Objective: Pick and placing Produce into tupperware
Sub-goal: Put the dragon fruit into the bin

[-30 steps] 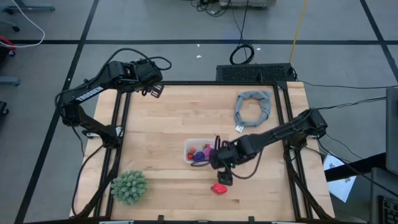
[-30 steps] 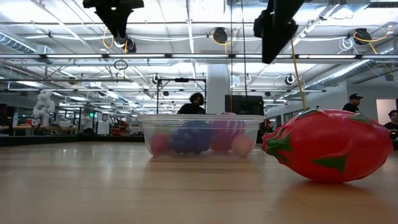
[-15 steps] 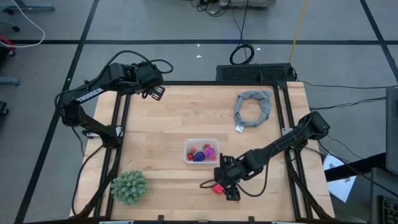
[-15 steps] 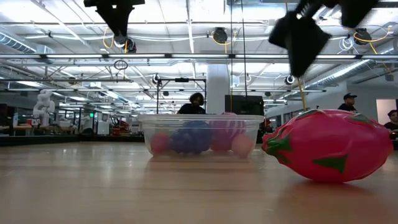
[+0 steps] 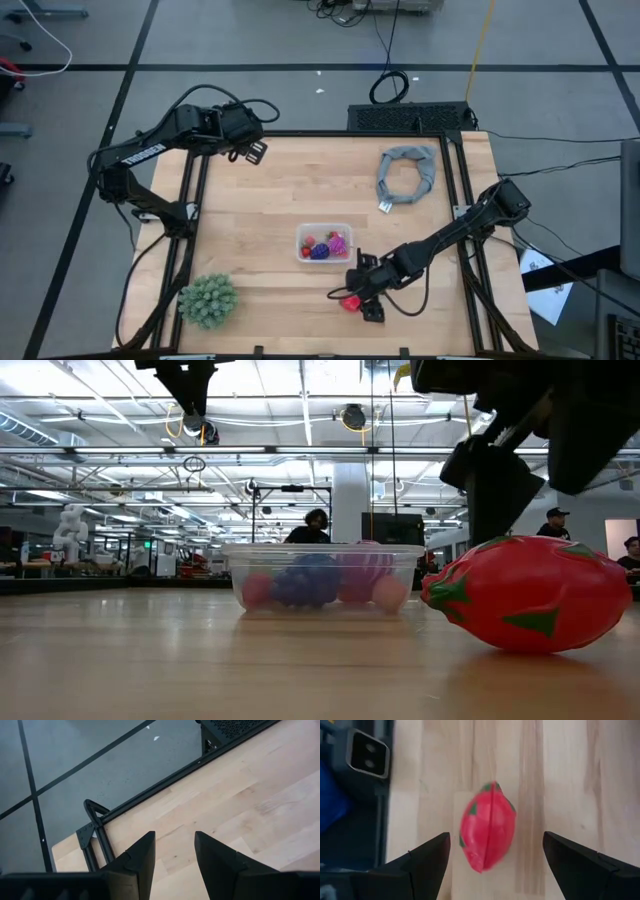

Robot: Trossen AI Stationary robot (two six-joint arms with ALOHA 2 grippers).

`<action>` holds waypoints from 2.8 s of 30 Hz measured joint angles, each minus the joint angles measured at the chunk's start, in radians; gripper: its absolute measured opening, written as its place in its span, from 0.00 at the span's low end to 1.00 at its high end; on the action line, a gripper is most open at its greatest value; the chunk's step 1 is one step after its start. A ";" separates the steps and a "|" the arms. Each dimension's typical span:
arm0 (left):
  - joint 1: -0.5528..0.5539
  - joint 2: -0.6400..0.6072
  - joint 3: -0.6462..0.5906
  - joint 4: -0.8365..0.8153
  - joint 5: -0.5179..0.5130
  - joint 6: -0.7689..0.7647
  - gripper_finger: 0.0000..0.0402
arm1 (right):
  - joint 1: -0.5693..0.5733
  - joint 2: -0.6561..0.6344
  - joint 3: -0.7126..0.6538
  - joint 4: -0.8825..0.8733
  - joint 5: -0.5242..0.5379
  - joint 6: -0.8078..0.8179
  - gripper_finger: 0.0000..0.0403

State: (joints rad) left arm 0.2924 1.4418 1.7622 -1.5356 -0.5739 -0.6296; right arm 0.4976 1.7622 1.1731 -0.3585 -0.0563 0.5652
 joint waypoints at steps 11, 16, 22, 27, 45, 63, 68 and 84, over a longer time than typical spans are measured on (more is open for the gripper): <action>0.000 0.000 0.000 0.000 -0.003 0.000 0.36 | -0.008 0.018 -0.002 0.033 0.000 0.039 0.77; 0.000 0.000 0.000 0.000 -0.003 0.000 0.36 | -0.012 0.042 -0.002 0.044 -0.001 0.030 0.77; 0.000 0.000 0.000 0.000 -0.003 0.000 0.36 | -0.017 0.053 -0.002 0.048 0.000 0.036 0.77; 0.000 0.000 0.000 0.000 -0.003 0.000 0.36 | -0.019 0.063 -0.001 0.049 0.000 0.044 0.77; 0.000 0.000 0.000 0.000 -0.003 0.001 0.36 | -0.021 0.114 -0.002 0.083 0.000 0.056 0.77; 0.000 0.000 0.000 0.000 -0.003 0.001 0.36 | -0.028 0.132 -0.002 0.108 -0.024 0.076 0.76; 0.000 0.000 0.000 0.000 -0.003 0.001 0.36 | -0.028 0.132 -0.001 0.108 -0.024 0.079 0.70; 0.000 0.000 0.000 0.000 -0.003 0.001 0.36 | -0.028 0.131 -0.001 0.112 -0.026 0.086 0.55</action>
State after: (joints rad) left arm 0.2924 1.4418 1.7619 -1.5357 -0.5774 -0.6285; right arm 0.4698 1.8935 1.1721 -0.2465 -0.0824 0.6510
